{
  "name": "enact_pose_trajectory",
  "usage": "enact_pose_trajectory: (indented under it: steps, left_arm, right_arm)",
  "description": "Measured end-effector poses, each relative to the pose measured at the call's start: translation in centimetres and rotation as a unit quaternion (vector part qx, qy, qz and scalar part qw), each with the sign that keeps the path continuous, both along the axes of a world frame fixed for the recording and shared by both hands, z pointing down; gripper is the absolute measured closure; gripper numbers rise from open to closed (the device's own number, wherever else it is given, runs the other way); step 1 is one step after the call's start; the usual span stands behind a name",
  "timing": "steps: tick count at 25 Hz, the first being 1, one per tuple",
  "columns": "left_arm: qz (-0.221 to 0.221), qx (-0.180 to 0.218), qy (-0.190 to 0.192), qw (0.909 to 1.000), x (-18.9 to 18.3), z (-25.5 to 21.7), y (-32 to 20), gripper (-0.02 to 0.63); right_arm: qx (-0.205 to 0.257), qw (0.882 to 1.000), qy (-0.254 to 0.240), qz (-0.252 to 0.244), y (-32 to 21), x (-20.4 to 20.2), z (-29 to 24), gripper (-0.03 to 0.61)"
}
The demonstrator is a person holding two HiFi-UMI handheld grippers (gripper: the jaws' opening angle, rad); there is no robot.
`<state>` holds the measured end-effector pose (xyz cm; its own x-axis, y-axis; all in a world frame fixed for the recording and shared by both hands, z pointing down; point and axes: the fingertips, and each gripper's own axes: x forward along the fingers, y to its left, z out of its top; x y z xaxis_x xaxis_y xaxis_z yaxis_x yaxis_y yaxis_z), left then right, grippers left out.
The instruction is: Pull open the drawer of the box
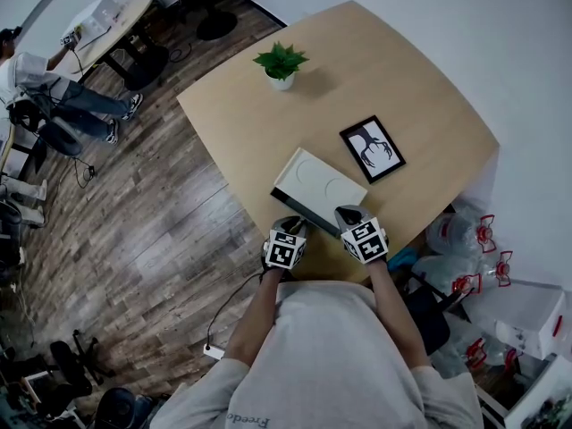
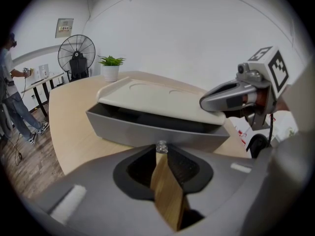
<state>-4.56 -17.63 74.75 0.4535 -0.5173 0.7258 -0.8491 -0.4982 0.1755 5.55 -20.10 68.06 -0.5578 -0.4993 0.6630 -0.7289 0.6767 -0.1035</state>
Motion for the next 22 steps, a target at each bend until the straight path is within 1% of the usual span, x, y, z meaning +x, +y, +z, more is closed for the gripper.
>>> enact_pose_trajectory:
  steps: [22]
  left_arm:
    - [-0.010, 0.000, 0.007, 0.9999, -1.1, -0.1, 1.5, 0.485]
  right_arm:
    - [0.004, 1.000, -0.001, 0.000, 0.1, 0.1, 0.0, 0.577]
